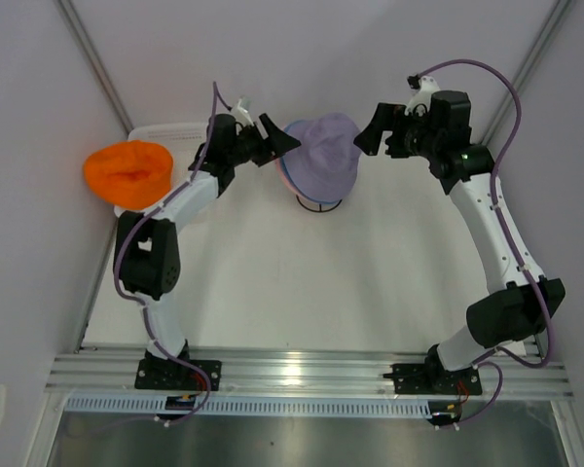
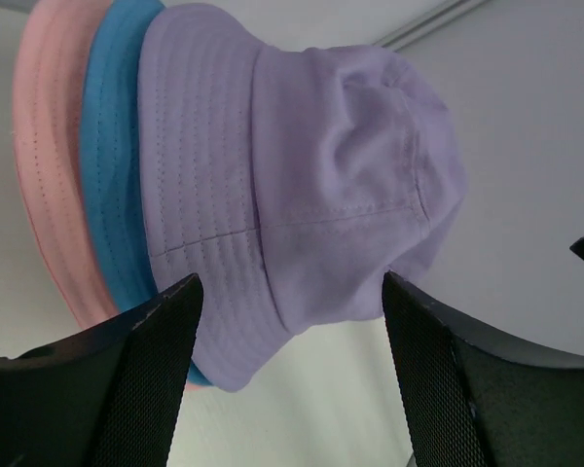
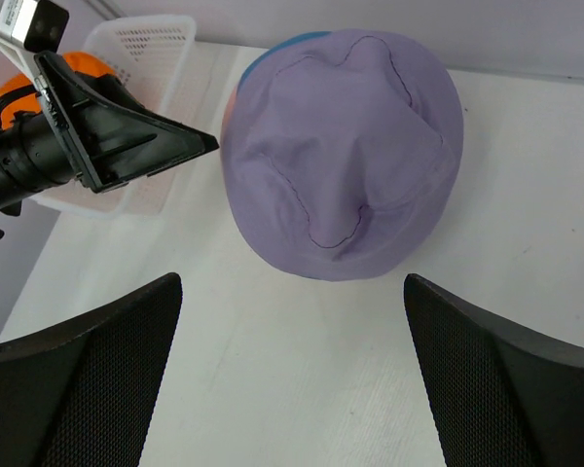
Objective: Stack the hats
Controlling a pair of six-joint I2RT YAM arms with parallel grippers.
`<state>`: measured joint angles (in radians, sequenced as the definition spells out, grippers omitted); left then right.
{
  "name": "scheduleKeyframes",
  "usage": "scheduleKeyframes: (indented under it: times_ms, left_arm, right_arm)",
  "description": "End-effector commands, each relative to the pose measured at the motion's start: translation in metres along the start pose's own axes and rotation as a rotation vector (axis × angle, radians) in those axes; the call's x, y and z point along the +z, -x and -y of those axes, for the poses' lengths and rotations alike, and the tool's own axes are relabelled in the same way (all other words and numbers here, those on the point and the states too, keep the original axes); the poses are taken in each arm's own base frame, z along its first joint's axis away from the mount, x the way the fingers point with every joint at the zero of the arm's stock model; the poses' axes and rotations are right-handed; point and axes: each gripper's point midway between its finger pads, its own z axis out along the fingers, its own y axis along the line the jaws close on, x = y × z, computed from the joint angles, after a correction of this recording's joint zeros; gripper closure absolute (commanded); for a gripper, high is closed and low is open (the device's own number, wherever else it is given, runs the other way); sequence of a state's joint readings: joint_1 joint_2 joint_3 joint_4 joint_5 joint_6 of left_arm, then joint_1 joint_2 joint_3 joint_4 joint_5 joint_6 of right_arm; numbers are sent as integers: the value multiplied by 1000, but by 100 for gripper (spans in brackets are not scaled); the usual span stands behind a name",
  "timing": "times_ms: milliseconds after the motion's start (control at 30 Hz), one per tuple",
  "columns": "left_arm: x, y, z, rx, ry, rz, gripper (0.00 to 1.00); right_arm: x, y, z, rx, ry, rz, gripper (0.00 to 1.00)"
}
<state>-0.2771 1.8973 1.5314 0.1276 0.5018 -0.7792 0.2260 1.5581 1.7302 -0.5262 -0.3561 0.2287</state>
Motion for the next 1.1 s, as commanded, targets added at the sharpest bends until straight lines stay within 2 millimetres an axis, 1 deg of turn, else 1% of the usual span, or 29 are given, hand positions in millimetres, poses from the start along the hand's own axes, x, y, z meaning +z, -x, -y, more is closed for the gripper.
scheduleKeyframes:
  times_ms: [0, 100, 133, 300, 467, 533, 667, 700, 800, 833, 867, 933, 967, 1000, 1033, 1067]
  left_arm:
    - [10, 25, 12, -34, -63, 75, 23]
    - [15, 25, 5, -43, -50, 81, 24]
    - [18, 22, 0, -46, -41, 75, 24]
    - [20, 21, -5, -49, -43, 81, 24]
    - [21, 22, -8, -48, -32, 89, 25]
    - [24, 20, -10, -58, -37, 82, 25]
    - [31, 16, -15, -86, -53, 70, 33]
    - [34, 12, -19, -101, -51, 62, 34]
    - [38, 10, -20, -118, -66, 62, 40]
    - [38, 10, -21, -122, -67, 62, 42]
    - [39, 12, -20, -124, -70, 71, 49]
    - [40, 12, -22, -129, -66, 74, 58]
    - [40, 12, -22, -132, -63, 76, 71]
    - [40, 14, -24, -136, -52, 87, 78]
    - [39, 14, -26, -144, -41, 91, 87]
    - [38, 13, -29, -160, -27, 91, 99]
  right_arm:
    - [-5, 13, 0, -50, -18, 33, 0]
    - [-5, 13, 3, -61, -30, 36, 1]
    - [-6, 14, 3, -63, -34, 38, 0]
    - [-5, 15, 3, -63, -33, 47, 0]
    - [-1, 11, 5, -58, -29, 37, 0]
    - [-1, 10, 6, -57, -31, 35, 0]
    - [-2, 12, 5, -61, -31, 42, 0]
    - [-2, 12, 4, -63, -29, 43, 0]
    - [-2, 12, 6, -65, -36, 42, 0]
    - [-3, 12, 7, -64, -39, 41, 1]
    - [-2, 10, 7, -67, -39, 38, 1]
    - [-3, 11, 8, -66, -43, 39, 1]
    - [-2, 10, 8, -66, -43, 38, 0]
    - [-1, 9, 8, -65, -43, 33, 0]
    - [-2, 9, 8, -65, -46, 35, 0]
    - [-1, 9, 9, -65, -46, 34, 0]
